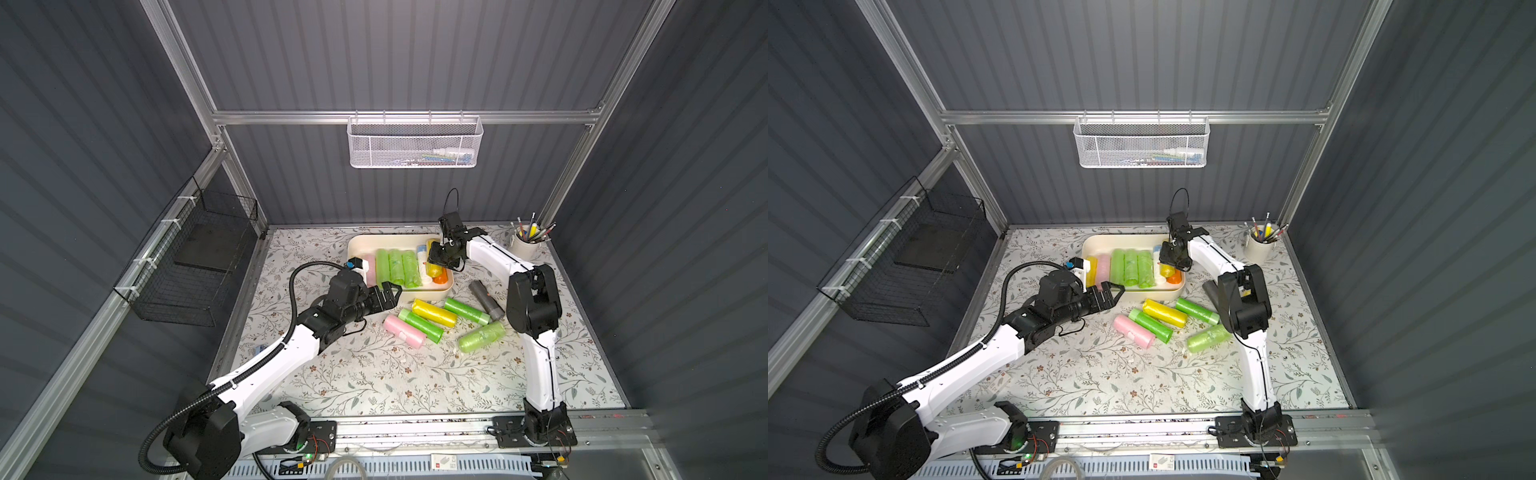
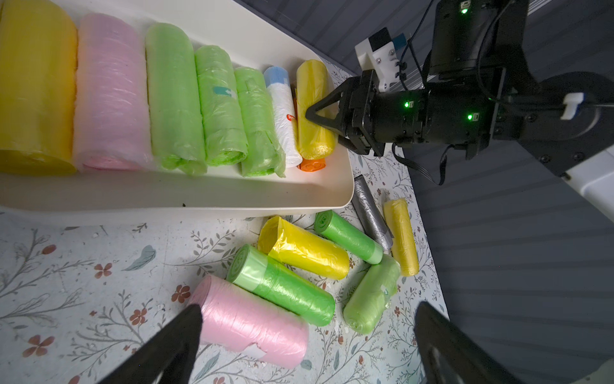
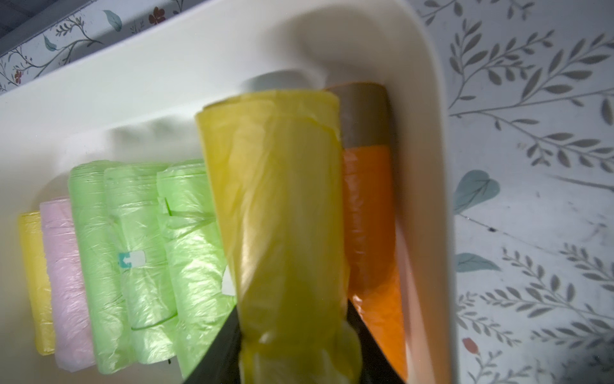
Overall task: Put the roll of trash bags into the storage box
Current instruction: Place the roll of trash bags in the storage box.
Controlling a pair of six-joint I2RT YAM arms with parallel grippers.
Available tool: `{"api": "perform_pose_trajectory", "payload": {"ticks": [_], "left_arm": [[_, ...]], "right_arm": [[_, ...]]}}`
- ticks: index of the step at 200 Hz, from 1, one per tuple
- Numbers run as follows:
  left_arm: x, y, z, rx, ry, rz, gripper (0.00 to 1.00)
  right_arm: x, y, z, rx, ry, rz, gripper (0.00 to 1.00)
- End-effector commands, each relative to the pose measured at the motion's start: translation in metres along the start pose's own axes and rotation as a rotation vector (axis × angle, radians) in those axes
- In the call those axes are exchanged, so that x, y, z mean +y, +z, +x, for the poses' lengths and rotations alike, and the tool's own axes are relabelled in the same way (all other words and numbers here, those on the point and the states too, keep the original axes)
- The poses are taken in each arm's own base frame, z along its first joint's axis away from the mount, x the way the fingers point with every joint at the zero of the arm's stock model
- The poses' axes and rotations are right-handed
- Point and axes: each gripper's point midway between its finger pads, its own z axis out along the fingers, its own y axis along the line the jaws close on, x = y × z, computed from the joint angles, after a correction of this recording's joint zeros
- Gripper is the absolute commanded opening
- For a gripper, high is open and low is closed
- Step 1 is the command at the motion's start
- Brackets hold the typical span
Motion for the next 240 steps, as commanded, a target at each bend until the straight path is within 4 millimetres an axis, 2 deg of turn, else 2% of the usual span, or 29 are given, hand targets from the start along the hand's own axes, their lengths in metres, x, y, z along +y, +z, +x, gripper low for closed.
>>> {"api": "perform_pose_trajectory", "payload": {"ticks": [1,11,25,38,45,67,95,114,130,146,173,198,220,240], "left_arm": [[-0.007,-0.002,-0.007,-0.008,0.005,0.017,1.0],[-0.007,-0.002,-0.007,-0.005,0.004,0.015,1.0],[-0.005,-0.001,-0.005,0.002,0.003,0.009,1.0],[-0.003,0.0,-0.005,0.01,0.007,-0.005,1.0],[0.0,0.0,-0.005,0.017,0.012,-0.025,1.0],[0.007,-0.004,-0.005,0.022,0.023,-0.079,1.0],[0.005,-0.01,-0.007,0.012,0.037,-0.076,1.0],[0.005,-0.015,-0.009,0.01,0.045,-0.084,1.0],[0.004,-0.018,-0.008,0.021,0.053,-0.093,1.0],[0.003,-0.023,-0.007,0.037,0.051,-0.098,1.0],[-0.014,-0.032,0.0,0.084,0.043,-0.021,1.0],[-0.016,-0.04,0.007,0.13,0.051,-0.022,1.0],[-0.011,-0.045,0.015,0.183,0.086,-0.054,1.0],[0.004,-0.047,0.023,0.204,0.083,-0.115,1.0]], "right_arm": [[-0.001,0.002,-0.008,-0.008,-0.001,-0.007,0.39],[-0.003,0.002,-0.007,-0.003,0.002,-0.004,0.42],[-0.002,-0.002,-0.008,-0.005,0.001,-0.005,0.52],[0.004,-0.012,-0.009,-0.016,0.012,-0.035,0.71],[0.01,-0.02,-0.012,-0.032,0.016,-0.065,0.77],[0.029,-0.053,-0.024,-0.114,0.03,-0.158,0.8],[0.041,-0.093,-0.036,-0.177,0.034,-0.198,0.84],[0.047,-0.121,-0.038,-0.206,0.04,-0.223,0.86],[0.053,-0.148,-0.036,-0.235,0.043,-0.259,0.93],[0.056,-0.167,-0.026,-0.253,0.051,-0.291,0.99],[0.047,-0.192,-0.002,-0.302,0.089,-0.314,0.99],[0.037,-0.207,0.024,-0.34,0.113,-0.339,0.99],[0.029,-0.215,0.051,-0.338,0.119,-0.35,0.99],[0.019,-0.22,0.08,-0.335,0.097,-0.349,0.99]]}}
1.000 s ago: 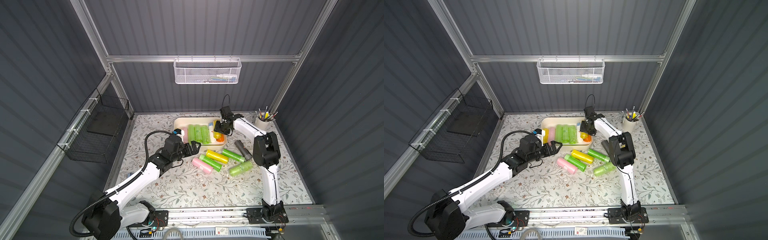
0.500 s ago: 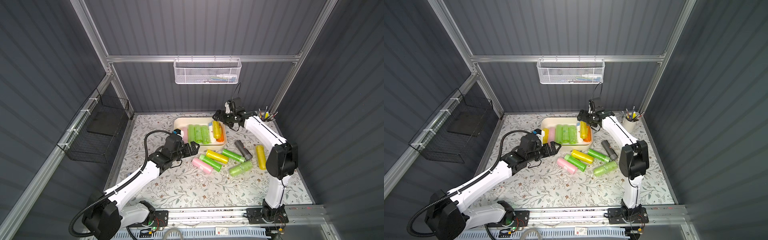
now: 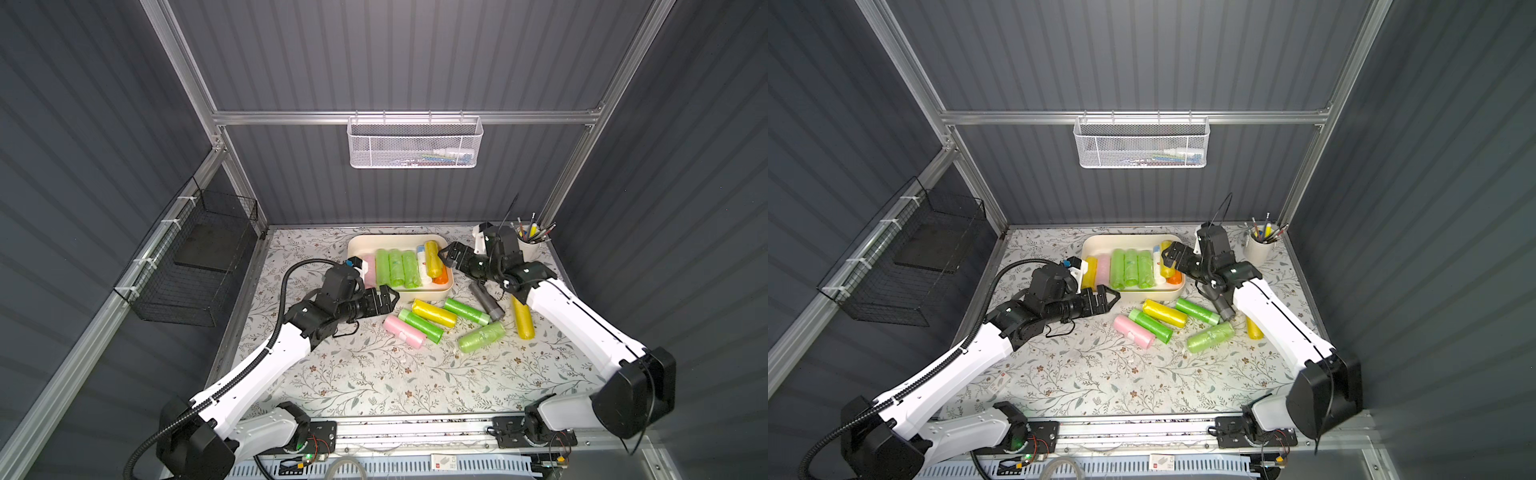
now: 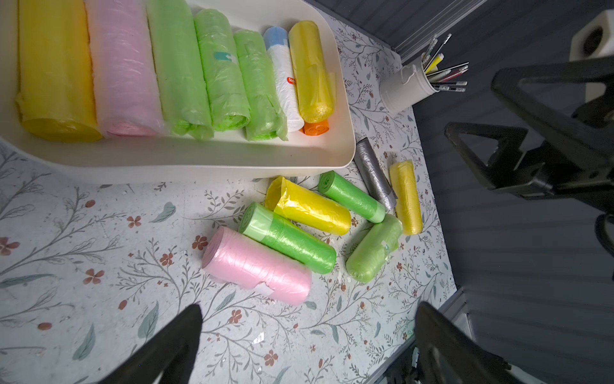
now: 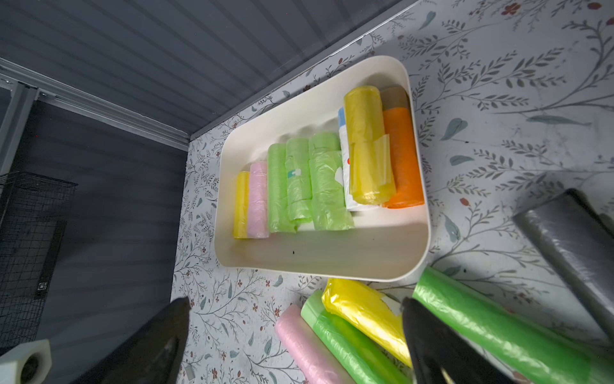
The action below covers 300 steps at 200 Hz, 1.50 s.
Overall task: Put the roll of trash bags into the storage box
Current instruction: Place the roll of trash bags in the storage box, then pick up the roll of trash bags from the center of the board.
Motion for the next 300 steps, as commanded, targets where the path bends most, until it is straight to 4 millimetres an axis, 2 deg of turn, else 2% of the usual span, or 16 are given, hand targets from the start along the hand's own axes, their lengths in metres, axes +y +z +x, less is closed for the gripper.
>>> {"api": "perform_pose_trajectory", "payload": {"ticks": [1,47,70,96,153,192,228,253,279,300], "left_arm": [[0.013,-0.008,0.015,0.066,0.024,-0.059,1.0],[0.046,-0.004,0.039,0.09,-0.025,-0.158,1.0],[0.063,0.004,0.049,0.101,-0.06,-0.213,1.0],[0.072,0.012,0.048,0.076,-0.124,-0.248,1.0],[0.08,0.055,0.054,0.099,-0.231,-0.264,1.0],[0.073,0.084,0.066,0.13,-0.278,-0.254,1.0],[0.055,0.106,0.085,0.135,-0.329,-0.23,1.0],[0.043,0.112,0.088,0.104,-0.339,-0.225,1.0],[0.036,0.112,0.086,0.051,-0.36,-0.226,1.0],[0.033,0.115,0.088,0.019,-0.379,-0.225,0.95]], "right_arm": [[0.0,-0.018,0.012,-0.04,-0.006,-0.024,0.99],[-0.027,-0.051,0.068,0.052,-0.121,-0.016,0.99],[-0.033,-0.058,0.09,0.082,-0.159,-0.063,0.99],[-0.036,-0.063,0.112,0.13,-0.166,-0.118,0.99],[-0.038,-0.057,0.119,0.1,-0.207,-0.17,0.99],[-0.05,-0.051,0.131,0.157,-0.243,-0.132,0.99],[-0.053,-0.05,0.133,0.17,-0.266,-0.118,0.99],[-0.053,-0.052,0.128,0.168,-0.294,-0.097,0.99],[-0.06,-0.055,0.132,0.184,-0.287,-0.062,0.99],[-0.063,-0.055,0.135,0.18,-0.276,-0.064,0.99]]}}
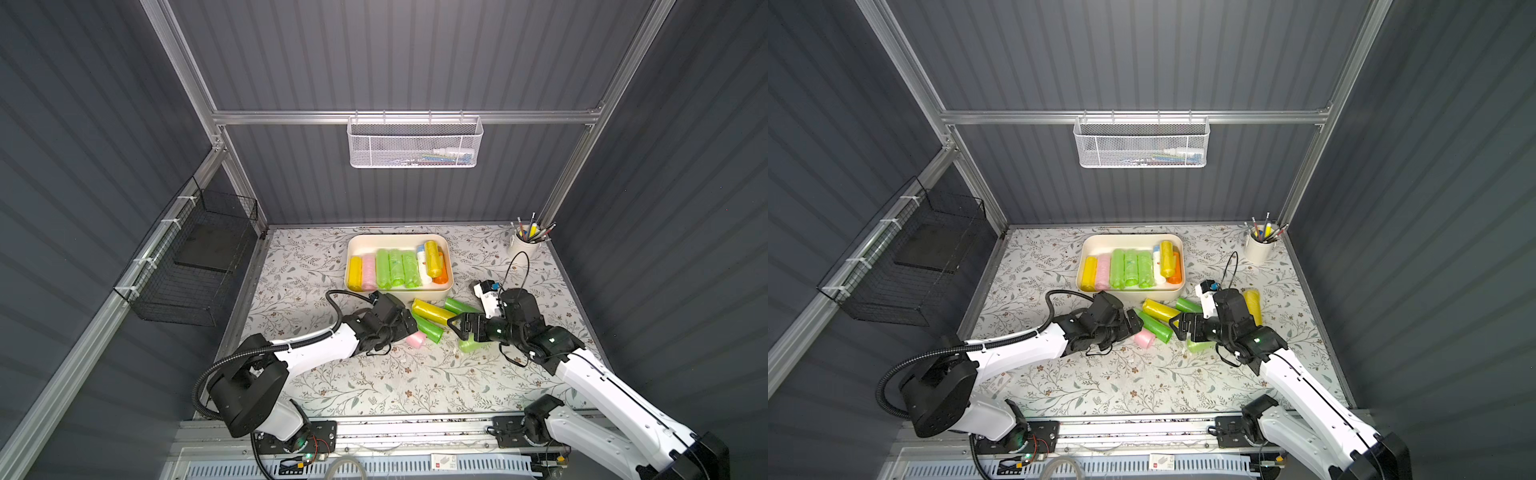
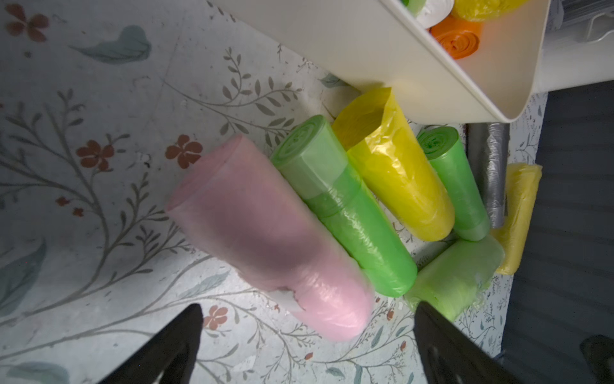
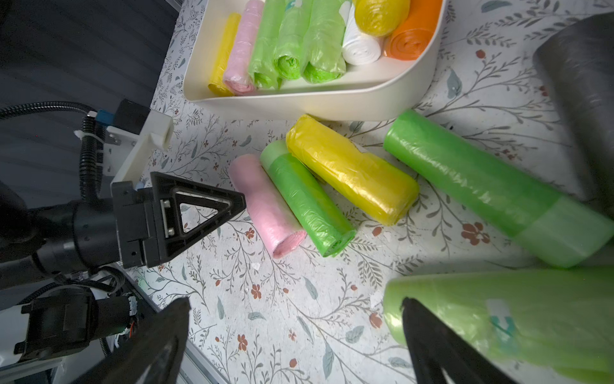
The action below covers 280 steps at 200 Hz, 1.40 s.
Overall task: Put the roll of trash bags into the storage box
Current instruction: Pick up the roll of trash bags from the center of the board.
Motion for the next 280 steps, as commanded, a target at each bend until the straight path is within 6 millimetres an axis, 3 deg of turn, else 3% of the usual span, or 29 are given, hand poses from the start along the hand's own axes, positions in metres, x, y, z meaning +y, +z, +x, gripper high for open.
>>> {"api": "perform_pose_trajectory", "payload": {"ticks": [1,116,207,235,280], "left_arm": [[-0.005,0.002,-0.007,-0.079,-0.069,0.01,0.95],[0.0,0.029,0.007,-0.07,-0.116,0.011,0.85],[0.009,0.04,0.012,-0.055,-0.11,-0.051,0.8],[0.012,0.043,0.013,-0.044,-0.091,-0.084,0.74],[0.016,0.047,0.012,-0.049,-0.08,-0.112,0.71]], "right_arm": [[-0.001,-0.004,0.001,-0.005,-0.008,0.013,0.99],[-0.008,-0.007,0.013,0.004,0.053,0.026,0.99],[-0.013,-0.008,0.015,0.005,0.035,0.048,0.99],[-0.015,-0.008,0.016,0.006,0.033,0.054,0.99],[-0.018,-0.006,0.018,0.006,0.031,0.065,0.99]]}}
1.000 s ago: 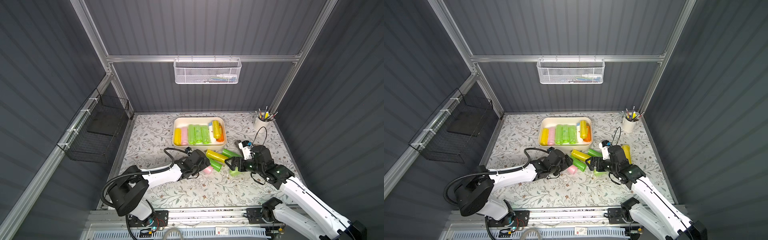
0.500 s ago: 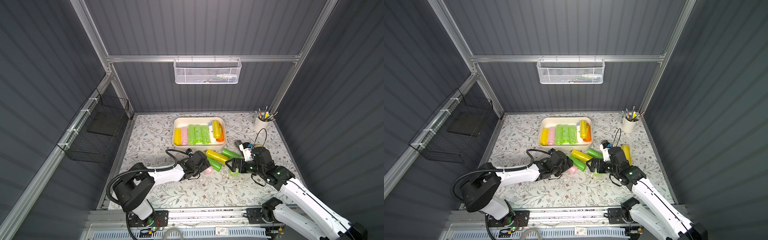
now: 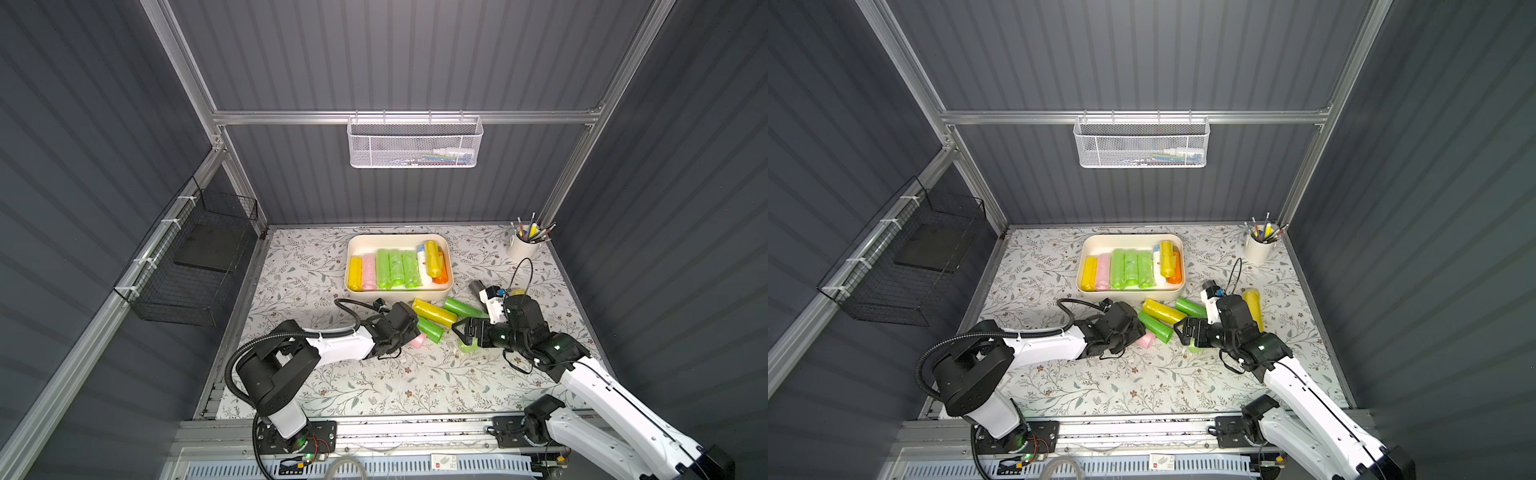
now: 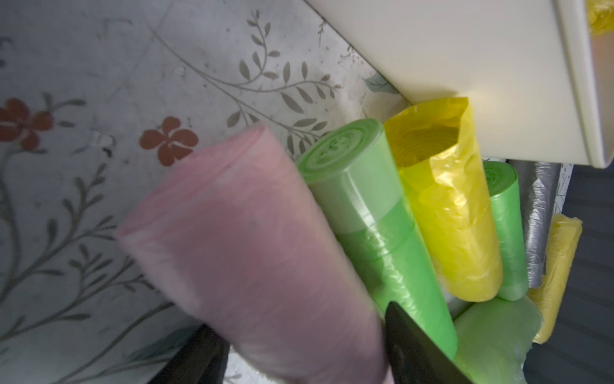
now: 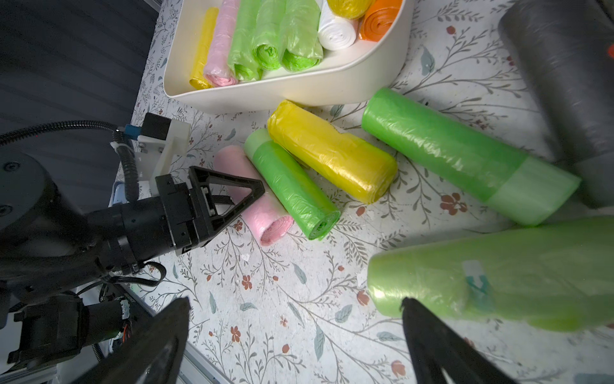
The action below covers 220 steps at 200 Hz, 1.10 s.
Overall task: Put the roll of trash bags into the storage box
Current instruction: Pick up the roll of trash bags from the center of the board.
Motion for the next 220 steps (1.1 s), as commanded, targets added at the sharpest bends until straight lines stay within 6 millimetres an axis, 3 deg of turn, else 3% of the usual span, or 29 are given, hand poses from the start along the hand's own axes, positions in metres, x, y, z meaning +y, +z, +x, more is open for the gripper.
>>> {"api": "perform_pose_trajectory", "payload": {"ticks": [1,24,56,126,220], "left_arm": [[0.005,0.004,0.0,-0.012,0.025,-0.047,0.71],[0.001,0.008,0.001,-0.006,0.049,-0.047,0.64],[0.0,0.007,-0.002,-0.026,0.163,-0.14,0.65],[0.009,0.022,0.013,0.028,0.137,-0.138,0.6],[0.04,0.008,0.019,0.054,0.169,-0.206,0.57]], "right_arm": [[-0.007,0.001,0.005,0.005,-0.013,0.027,0.99],[-0.008,0.001,0.006,0.008,-0.017,0.034,0.99],[-0.009,0.001,0.005,0.006,-0.023,0.037,0.99],[-0.012,0.0,0.006,0.004,-0.025,0.052,0.99],[-0.013,0.0,0.008,0.014,-0.019,0.056,0.99]]}}
